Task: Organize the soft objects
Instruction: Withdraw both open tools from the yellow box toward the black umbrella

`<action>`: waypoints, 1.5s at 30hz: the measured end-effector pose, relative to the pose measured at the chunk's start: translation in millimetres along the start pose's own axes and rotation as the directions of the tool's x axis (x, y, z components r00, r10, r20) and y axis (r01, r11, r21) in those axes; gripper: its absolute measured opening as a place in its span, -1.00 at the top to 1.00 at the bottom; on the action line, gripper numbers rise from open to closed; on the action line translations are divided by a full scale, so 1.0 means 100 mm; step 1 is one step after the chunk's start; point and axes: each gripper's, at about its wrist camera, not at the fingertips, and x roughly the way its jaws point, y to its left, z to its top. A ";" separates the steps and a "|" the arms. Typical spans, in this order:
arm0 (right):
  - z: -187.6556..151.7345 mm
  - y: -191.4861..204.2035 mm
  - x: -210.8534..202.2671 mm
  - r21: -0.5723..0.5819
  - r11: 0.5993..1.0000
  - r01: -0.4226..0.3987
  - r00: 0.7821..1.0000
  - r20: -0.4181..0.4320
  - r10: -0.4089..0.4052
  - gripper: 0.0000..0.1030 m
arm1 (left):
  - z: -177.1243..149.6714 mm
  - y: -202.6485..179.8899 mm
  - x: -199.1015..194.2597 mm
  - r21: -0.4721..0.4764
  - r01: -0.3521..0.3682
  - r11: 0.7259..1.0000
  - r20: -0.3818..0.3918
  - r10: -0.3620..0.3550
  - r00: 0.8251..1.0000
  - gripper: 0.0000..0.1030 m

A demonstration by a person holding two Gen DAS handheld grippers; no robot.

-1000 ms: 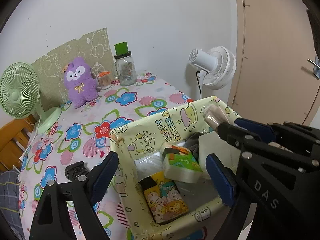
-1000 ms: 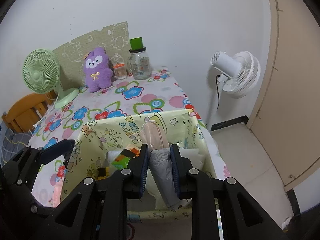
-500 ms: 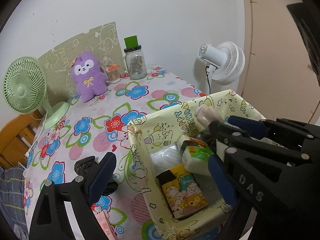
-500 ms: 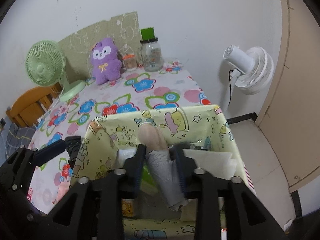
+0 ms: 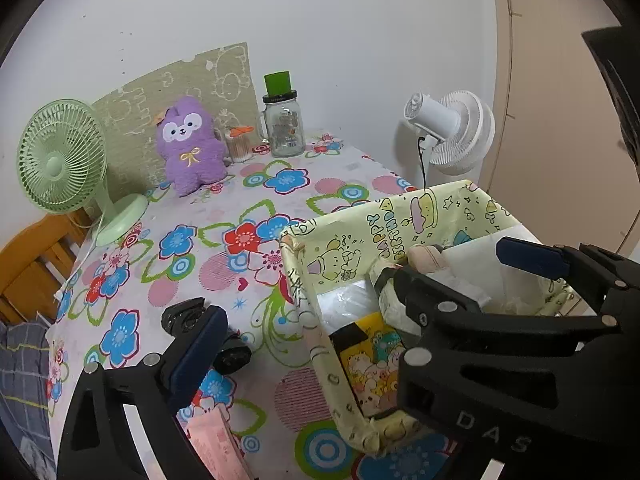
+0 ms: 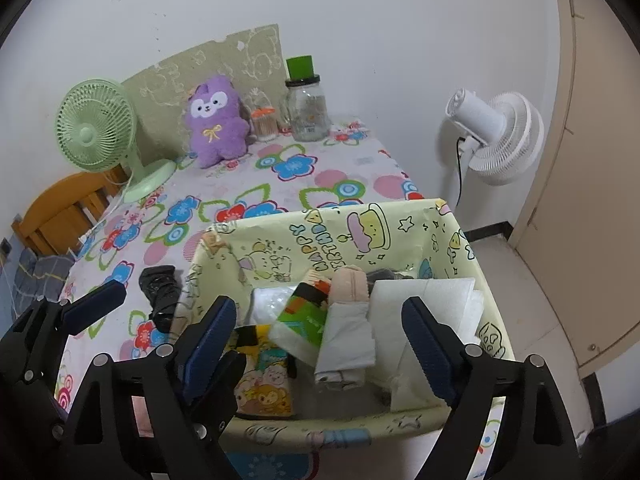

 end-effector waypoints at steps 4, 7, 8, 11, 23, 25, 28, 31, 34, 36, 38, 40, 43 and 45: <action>-0.03 0.06 -0.08 -0.001 1.000 -0.005 1.000 0.012 0.005 -0.74 | -0.04 0.03 -0.09 -0.006 -0.001 1.000 0.015 0.001 1.000 -0.95; -0.06 0.12 -0.15 -0.005 1.000 -0.009 1.000 0.024 0.009 -0.74 | -0.07 0.06 -0.18 -0.009 -0.006 1.000 0.028 0.007 1.000 -0.96; -0.07 0.14 -0.18 -0.006 1.000 -0.010 1.000 0.027 0.010 -0.74 | -0.08 0.07 -0.21 -0.011 -0.008 1.000 0.032 0.008 0.999 -0.96; -0.09 0.21 -0.24 -0.014 1.000 -0.013 0.999 0.037 0.013 -0.75 | -0.12 0.10 -0.29 -0.016 -0.014 1.000 0.043 0.014 0.999 -0.96; -0.21 0.42 -0.50 -0.049 0.999 -0.023 0.997 0.079 0.027 -0.79 | -0.27 0.22 -0.55 -0.033 -0.033 0.999 0.075 0.035 0.997 -0.97; -0.22 0.45 -0.54 -0.054 0.998 -0.028 0.996 0.084 0.033 -0.80 | -0.29 0.23 -0.58 -0.035 -0.032 0.999 0.078 0.035 0.996 -0.97; -0.24 0.50 -0.60 -0.064 0.997 -0.033 0.995 0.095 0.039 -0.80 | -0.33 0.26 -0.63 -0.038 -0.037 0.999 0.083 0.040 0.996 -0.98; -0.26 0.55 -0.66 -0.075 0.997 -0.033 0.993 0.110 0.041 -0.83 | -0.36 0.30 -0.69 -0.047 -0.040 0.998 0.089 0.045 0.995 -0.99; -0.30 0.59 -0.72 -0.088 0.996 -0.030 0.991 0.127 0.041 -0.86 | -0.38 0.32 -0.74 -0.057 -0.047 0.997 0.094 0.052 0.994 -0.99; -0.31 0.62 -0.76 -0.096 0.995 -0.028 0.990 0.136 0.041 -0.88 | -0.40 0.33 -0.77 -0.060 -0.056 0.997 0.098 0.062 0.993 -0.99; -0.33 0.65 -0.79 -0.105 0.994 -0.027 0.989 0.144 0.042 -0.90 | -0.42 0.35 -0.80 -0.064 -0.061 0.996 0.101 0.067 0.993 -0.99; -0.35 0.68 -0.83 -0.115 0.993 -0.027 0.987 0.152 0.044 -0.91 | -0.44 0.37 -0.82 -0.068 -0.061 0.996 0.103 0.068 0.992 -0.99; -0.39 0.73 -0.89 -0.126 0.992 -0.029 0.986 0.162 0.049 -0.92 | -0.48 0.39 -0.86 -0.073 -0.065 0.995 0.106 0.073 0.992 -0.99; -0.41 0.77 -0.91 -0.135 0.990 -0.033 0.985 0.166 0.055 -0.92 | -0.51 0.39 -0.89 -0.075 -0.069 0.995 0.109 0.077 0.991 -0.99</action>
